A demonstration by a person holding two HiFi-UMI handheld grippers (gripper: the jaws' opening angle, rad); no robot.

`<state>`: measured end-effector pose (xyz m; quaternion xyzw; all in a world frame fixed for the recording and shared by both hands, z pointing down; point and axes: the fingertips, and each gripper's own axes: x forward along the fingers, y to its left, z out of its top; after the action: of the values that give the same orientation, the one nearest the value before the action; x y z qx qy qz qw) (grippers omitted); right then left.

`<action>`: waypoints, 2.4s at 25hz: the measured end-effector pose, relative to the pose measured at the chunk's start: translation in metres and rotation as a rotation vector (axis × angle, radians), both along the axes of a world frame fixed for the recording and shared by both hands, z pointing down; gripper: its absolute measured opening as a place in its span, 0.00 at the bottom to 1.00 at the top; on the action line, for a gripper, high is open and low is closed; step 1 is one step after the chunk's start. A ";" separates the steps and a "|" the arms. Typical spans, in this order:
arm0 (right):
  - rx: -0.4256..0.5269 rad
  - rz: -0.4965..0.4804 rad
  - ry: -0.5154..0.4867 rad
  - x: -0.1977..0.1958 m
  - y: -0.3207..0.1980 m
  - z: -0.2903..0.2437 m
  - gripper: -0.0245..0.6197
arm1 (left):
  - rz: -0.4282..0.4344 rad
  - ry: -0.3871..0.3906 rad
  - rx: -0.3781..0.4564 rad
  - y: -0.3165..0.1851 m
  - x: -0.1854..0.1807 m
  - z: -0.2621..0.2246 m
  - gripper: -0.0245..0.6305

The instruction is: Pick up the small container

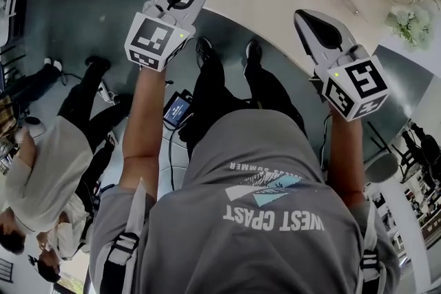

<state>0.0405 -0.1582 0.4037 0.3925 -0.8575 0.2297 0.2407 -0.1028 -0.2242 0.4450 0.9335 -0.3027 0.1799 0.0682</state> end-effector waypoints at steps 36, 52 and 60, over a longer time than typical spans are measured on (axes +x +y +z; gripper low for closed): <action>-0.144 0.080 0.020 0.027 -0.016 0.066 0.04 | -0.039 -0.029 -0.037 -0.116 0.041 0.104 0.27; -0.180 0.099 0.024 0.035 -0.010 0.084 0.04 | 0.033 -0.033 0.044 -0.134 0.087 0.116 0.41; -0.182 0.115 0.024 0.042 -0.008 0.083 0.04 | -0.042 -0.070 0.086 -0.152 0.085 0.115 0.25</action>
<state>0.0821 -0.1665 0.4868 0.4203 -0.8061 0.3155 0.2722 -0.0180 -0.3763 0.5603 0.9221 -0.3318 0.1979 0.0209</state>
